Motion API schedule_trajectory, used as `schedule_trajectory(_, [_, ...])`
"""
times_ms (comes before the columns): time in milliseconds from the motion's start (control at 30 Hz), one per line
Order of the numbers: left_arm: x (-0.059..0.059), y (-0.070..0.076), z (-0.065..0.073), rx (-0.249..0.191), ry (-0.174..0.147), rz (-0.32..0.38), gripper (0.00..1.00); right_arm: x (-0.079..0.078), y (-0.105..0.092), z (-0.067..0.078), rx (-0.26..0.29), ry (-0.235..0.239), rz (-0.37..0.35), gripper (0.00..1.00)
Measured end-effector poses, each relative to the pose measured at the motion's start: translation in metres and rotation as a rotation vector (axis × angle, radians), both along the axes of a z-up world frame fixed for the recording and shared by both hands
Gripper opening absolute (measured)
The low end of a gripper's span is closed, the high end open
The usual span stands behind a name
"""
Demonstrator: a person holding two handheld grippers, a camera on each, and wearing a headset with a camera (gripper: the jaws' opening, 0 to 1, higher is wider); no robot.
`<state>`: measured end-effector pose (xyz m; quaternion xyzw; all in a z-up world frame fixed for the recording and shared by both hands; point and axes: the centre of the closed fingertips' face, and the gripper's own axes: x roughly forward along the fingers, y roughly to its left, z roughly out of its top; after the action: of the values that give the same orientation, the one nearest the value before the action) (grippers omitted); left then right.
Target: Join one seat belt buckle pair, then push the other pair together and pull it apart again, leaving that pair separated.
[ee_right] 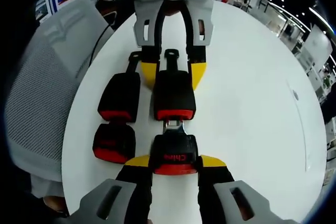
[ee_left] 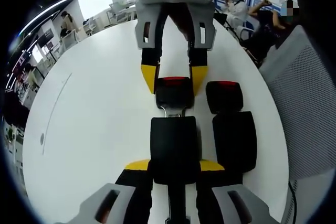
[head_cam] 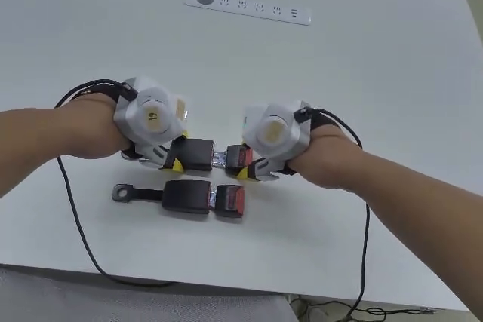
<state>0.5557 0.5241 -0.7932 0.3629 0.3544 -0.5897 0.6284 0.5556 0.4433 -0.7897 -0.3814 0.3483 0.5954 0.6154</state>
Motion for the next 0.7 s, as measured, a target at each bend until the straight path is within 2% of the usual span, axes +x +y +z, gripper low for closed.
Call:
schedule_trajectory(167, [-0.001,-0.001,0.001,0.001,-0.001,-0.003,0.32,-0.001,0.003,-0.001,0.000,-0.002,0.000,0.28])
schedule_trajectory(233, [-0.001,-0.002,0.002,0.000,-0.001,-0.002,0.31,-0.003,0.012,-0.001,0.016,0.002,-0.005,0.28])
schedule_trajectory(300, [-0.001,-0.002,0.003,-0.001,-0.003,0.003,0.32,-0.002,0.013,-0.003,-0.002,-0.011,0.003,0.28])
schedule_trajectory(700, [0.000,-0.001,0.002,0.004,0.006,0.000,0.31,0.002,0.018,-0.004,-0.014,-0.007,-0.006,0.28])
